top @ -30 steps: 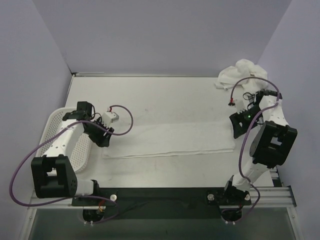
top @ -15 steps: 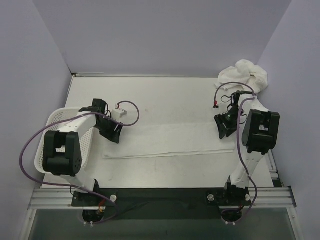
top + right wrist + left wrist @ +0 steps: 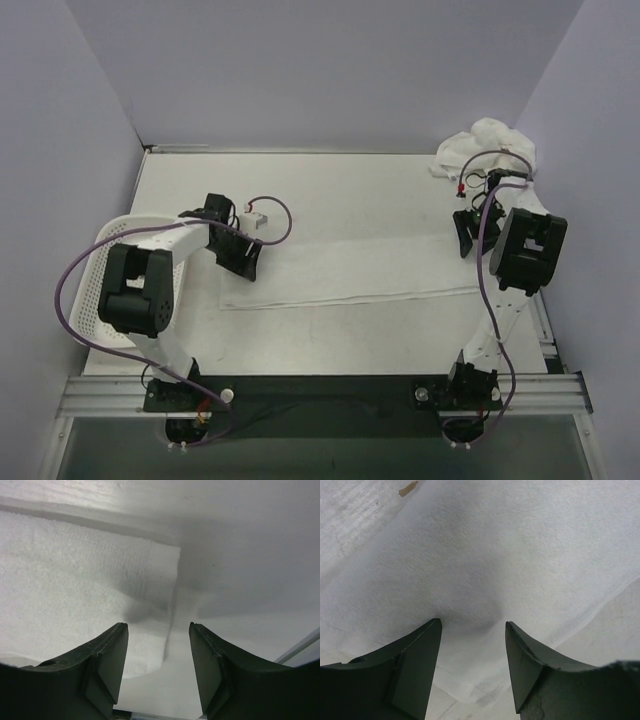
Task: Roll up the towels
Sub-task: Fold the towel
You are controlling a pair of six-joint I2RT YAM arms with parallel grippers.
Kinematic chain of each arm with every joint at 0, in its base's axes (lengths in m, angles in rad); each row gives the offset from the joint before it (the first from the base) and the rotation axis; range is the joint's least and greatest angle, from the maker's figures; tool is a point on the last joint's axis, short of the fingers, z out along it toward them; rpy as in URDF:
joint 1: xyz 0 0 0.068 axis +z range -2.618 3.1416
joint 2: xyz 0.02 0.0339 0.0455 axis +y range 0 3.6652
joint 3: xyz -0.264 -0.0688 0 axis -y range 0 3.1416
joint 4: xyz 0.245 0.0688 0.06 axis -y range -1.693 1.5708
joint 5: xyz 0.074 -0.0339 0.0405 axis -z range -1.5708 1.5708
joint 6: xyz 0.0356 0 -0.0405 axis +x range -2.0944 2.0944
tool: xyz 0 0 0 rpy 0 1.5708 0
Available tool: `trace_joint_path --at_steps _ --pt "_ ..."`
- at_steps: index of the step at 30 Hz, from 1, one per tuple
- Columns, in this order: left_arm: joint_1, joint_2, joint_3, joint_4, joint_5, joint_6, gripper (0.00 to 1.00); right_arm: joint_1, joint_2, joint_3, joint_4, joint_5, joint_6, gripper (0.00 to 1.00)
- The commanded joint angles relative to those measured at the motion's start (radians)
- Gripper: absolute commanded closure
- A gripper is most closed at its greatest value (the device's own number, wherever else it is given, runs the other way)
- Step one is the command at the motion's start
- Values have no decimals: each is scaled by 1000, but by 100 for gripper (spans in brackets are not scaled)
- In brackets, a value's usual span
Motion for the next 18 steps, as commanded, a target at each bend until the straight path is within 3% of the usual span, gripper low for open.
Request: trace_joint_path --at_steps 1,8,18 --pt "-3 -66 39 -37 82 37 36 3 -87 -10 -70 -2 -18 48" --pt "3 -214 24 -242 116 263 36 -34 -293 -182 -119 -59 -83 51" --pt "5 -238 -18 -306 81 378 43 -210 -279 -287 -173 -190 -15 68"
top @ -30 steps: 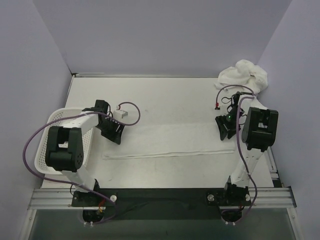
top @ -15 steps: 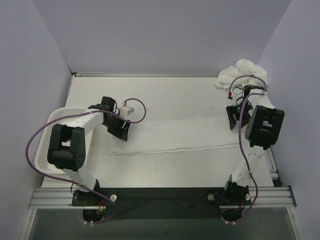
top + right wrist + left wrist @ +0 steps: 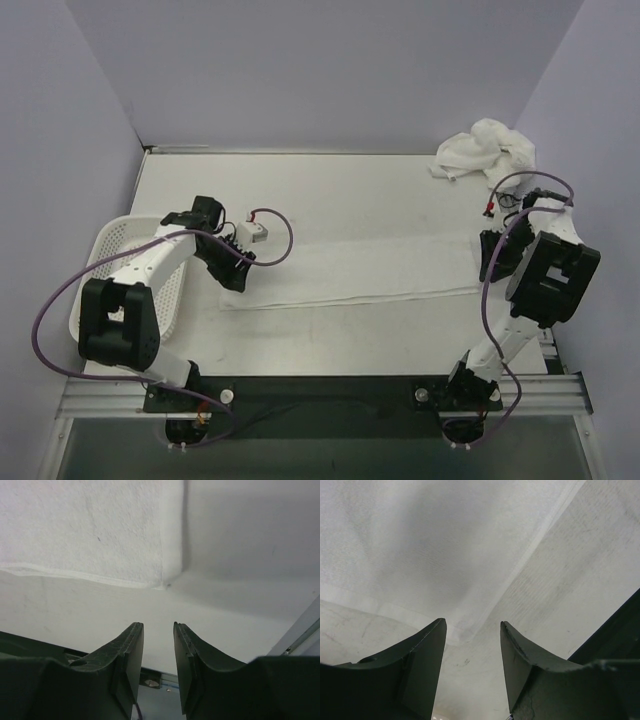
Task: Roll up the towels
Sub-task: Fold the towel
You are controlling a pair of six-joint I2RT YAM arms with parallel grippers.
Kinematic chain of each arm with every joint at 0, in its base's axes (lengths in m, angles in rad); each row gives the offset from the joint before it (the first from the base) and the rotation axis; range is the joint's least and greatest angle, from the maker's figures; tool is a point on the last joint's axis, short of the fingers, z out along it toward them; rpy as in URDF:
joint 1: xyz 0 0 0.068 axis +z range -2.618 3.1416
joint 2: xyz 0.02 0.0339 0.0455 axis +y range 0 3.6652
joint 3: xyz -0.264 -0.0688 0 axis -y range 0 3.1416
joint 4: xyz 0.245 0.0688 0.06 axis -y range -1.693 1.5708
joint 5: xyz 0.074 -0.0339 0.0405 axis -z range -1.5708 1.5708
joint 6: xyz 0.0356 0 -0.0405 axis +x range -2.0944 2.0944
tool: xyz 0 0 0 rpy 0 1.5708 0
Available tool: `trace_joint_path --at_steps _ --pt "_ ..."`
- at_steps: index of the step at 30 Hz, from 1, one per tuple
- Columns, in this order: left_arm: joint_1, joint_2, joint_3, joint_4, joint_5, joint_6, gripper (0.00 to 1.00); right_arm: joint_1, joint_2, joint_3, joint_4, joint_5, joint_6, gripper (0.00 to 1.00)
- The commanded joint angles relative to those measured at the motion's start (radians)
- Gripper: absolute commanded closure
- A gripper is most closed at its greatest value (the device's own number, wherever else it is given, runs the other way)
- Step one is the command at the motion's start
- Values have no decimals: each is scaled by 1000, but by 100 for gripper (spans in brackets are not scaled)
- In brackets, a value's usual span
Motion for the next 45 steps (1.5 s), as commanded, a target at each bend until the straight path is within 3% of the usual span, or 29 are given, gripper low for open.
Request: trace_joint_path --at_steps 1,6,10,13,19,27,45 --pt "4 -14 -5 -34 1 82 43 -47 26 -21 -79 -75 36 69" --pt "4 28 -18 -31 -14 93 47 -90 63 10 -79 -145 97 72" --pt "4 34 -47 6 5 76 47 -102 81 76 -76 -201 157 60" --pt "4 37 -61 30 10 59 46 -90 98 123 -57 -199 222 57" --pt "5 42 -58 59 24 24 39 8 107 88 56 -20 306 56" --pt "8 8 -54 69 21 3 36 112 118 10 188 193 364 59" --pt "8 -15 -58 73 45 -5 35 139 130 -15 208 203 361 54"
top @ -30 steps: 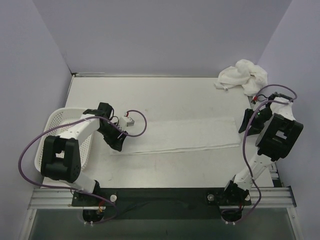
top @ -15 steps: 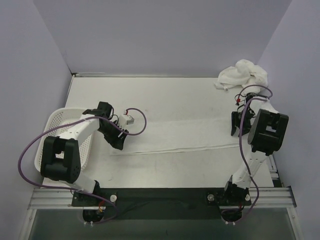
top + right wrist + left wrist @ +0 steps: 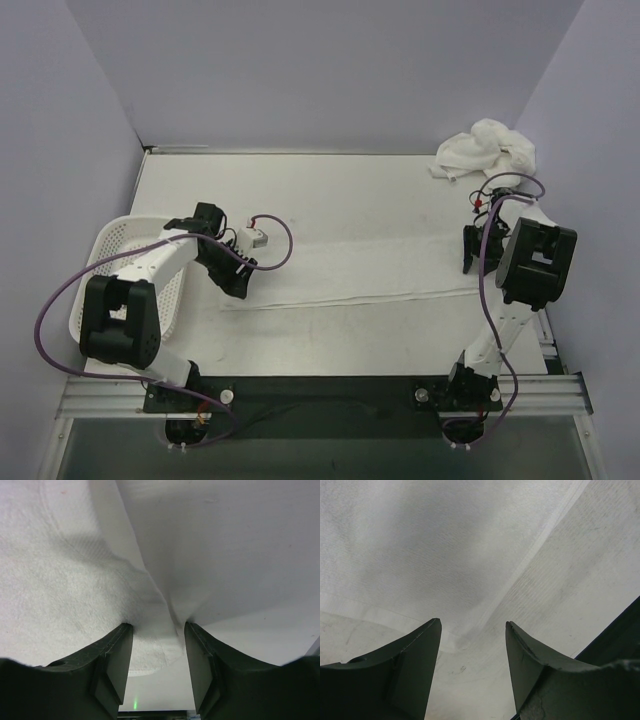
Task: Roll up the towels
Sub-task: Fold the towel
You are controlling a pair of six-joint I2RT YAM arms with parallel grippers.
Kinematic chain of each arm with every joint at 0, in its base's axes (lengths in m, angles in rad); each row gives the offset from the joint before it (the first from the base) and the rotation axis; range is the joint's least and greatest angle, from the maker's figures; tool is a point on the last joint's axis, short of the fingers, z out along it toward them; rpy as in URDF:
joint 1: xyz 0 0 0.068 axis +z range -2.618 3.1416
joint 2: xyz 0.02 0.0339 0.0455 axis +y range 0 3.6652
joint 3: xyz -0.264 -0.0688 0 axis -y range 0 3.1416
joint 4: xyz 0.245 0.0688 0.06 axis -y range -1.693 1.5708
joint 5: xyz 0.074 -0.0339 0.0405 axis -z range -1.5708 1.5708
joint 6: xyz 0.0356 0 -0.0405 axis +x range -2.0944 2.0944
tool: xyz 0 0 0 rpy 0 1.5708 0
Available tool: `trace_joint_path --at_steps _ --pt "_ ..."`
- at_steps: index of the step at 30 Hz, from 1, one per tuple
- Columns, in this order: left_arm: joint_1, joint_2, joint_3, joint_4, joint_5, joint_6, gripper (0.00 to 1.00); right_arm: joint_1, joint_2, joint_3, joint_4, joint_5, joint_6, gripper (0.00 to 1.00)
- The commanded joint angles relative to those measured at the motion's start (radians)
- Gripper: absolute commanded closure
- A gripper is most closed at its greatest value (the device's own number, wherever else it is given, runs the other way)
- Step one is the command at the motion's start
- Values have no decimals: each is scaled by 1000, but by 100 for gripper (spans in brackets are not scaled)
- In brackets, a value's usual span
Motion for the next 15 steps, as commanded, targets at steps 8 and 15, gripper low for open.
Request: trace_joint_path --at_steps 8,15 --pt "6 -42 25 29 29 -2 35 26 70 74 -142 -100 -13 69" --pt "6 -50 46 29 35 -21 35 41 100 112 -186 -88 -53 100"
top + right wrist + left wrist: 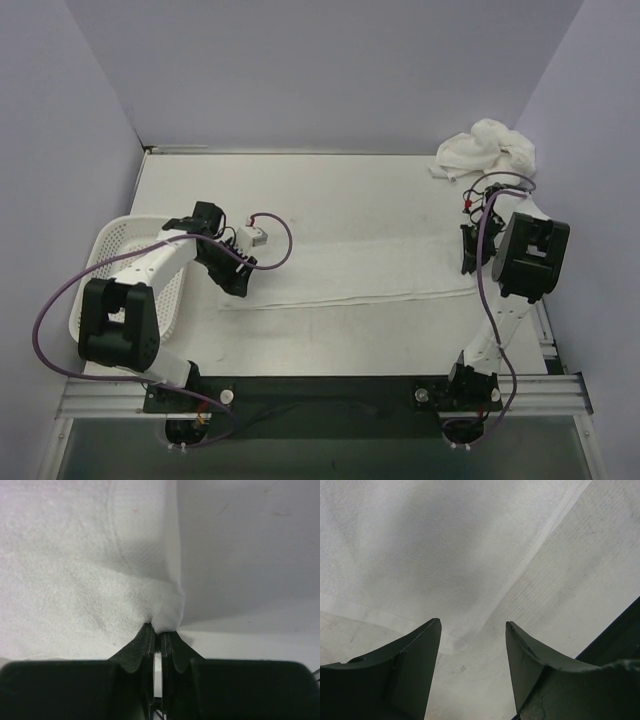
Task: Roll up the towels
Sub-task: Fold the towel
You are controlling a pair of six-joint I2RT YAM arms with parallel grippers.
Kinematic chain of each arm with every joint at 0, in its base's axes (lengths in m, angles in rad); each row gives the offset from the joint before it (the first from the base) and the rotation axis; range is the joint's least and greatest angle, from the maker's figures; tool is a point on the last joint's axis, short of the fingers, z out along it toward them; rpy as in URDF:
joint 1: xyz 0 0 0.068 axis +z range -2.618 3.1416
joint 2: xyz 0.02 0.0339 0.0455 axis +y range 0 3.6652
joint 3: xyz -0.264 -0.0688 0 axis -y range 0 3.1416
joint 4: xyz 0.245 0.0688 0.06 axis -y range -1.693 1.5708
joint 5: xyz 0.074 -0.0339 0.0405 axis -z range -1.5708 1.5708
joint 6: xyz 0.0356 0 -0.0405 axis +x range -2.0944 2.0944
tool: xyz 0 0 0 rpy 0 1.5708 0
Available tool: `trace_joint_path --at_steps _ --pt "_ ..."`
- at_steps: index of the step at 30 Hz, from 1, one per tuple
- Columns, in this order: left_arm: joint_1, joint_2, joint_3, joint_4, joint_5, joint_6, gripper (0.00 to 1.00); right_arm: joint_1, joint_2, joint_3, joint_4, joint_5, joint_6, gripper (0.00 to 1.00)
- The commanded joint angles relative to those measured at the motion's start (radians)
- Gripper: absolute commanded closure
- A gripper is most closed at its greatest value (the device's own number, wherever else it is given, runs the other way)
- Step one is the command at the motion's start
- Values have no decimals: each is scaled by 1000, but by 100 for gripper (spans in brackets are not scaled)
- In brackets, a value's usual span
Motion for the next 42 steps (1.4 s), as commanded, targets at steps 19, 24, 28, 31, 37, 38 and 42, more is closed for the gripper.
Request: trace_joint_path --at_steps 19,24,28,31,37,38,42 --pt "51 -24 28 64 106 -170 6 47 -181 257 -289 -177 -163 100" --pt "92 38 32 82 174 -220 9 190 -204 221 -280 -249 -99 100" --pt "95 92 35 103 198 -264 18 285 -191 180 -224 -354 -21 100" --pt "92 118 40 116 208 -282 24 351 -168 158 -162 -391 25 100" --pt "91 163 51 114 199 -287 32 472 -111 137 -102 -420 94 100" --pt "89 164 51 116 195 -289 32 484 -112 129 -93 -412 100 100" --pt "83 169 54 114 188 -292 32 524 -117 91 -50 -404 148 100"
